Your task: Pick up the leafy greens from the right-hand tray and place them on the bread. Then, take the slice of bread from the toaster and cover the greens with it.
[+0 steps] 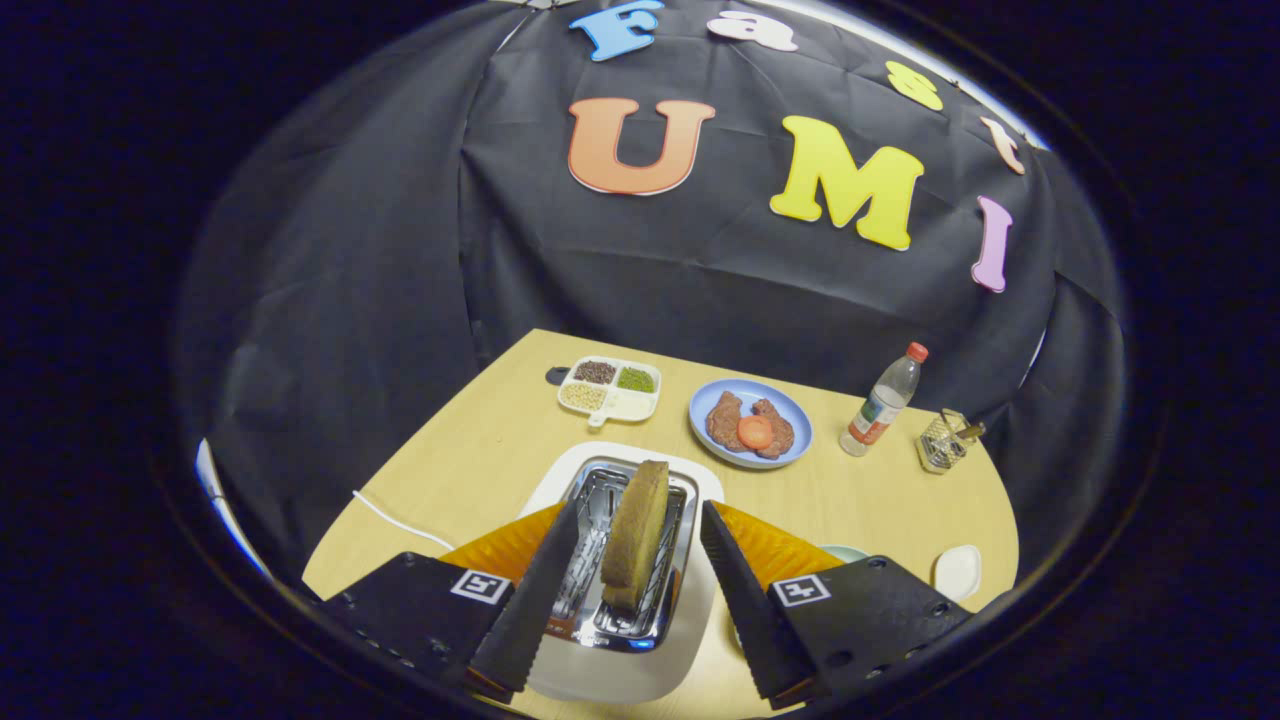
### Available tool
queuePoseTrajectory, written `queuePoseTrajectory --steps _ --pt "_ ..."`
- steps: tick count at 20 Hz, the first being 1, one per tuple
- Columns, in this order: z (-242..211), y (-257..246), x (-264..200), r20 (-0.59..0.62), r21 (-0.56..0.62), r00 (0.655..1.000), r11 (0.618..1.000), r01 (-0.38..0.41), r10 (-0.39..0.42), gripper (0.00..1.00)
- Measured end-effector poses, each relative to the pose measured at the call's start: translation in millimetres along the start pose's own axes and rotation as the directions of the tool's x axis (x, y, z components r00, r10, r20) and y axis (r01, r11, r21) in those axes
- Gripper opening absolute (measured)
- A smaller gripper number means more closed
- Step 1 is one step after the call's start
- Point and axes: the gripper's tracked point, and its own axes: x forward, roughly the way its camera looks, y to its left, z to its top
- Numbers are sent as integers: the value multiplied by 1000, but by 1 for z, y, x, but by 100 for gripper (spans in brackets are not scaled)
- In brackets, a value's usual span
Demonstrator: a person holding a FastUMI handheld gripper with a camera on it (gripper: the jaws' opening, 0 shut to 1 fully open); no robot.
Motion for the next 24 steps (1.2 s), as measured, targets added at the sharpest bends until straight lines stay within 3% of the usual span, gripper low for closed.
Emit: queuePoseTrajectory --steps 2,4,7,8,9,16,24 --pt "-3 0 7 -19 -10 1000 1000 11 -11 77" --pt "-8 -8 13 -61 10 997 999 44 -43 61" --pt "-13 -6 13 -100 70 995 997 26 -19 37" --pt "-9 -12 12 -93 70 995 997 31 -25 37" --pt "-6 -12 9 -87 73 996 997 16 -10 20" --pt "26 -37 -26 6 144 999 989 -36 35 15" --pt "53 -102 -53 93 246 996 969 -16 -7 15"
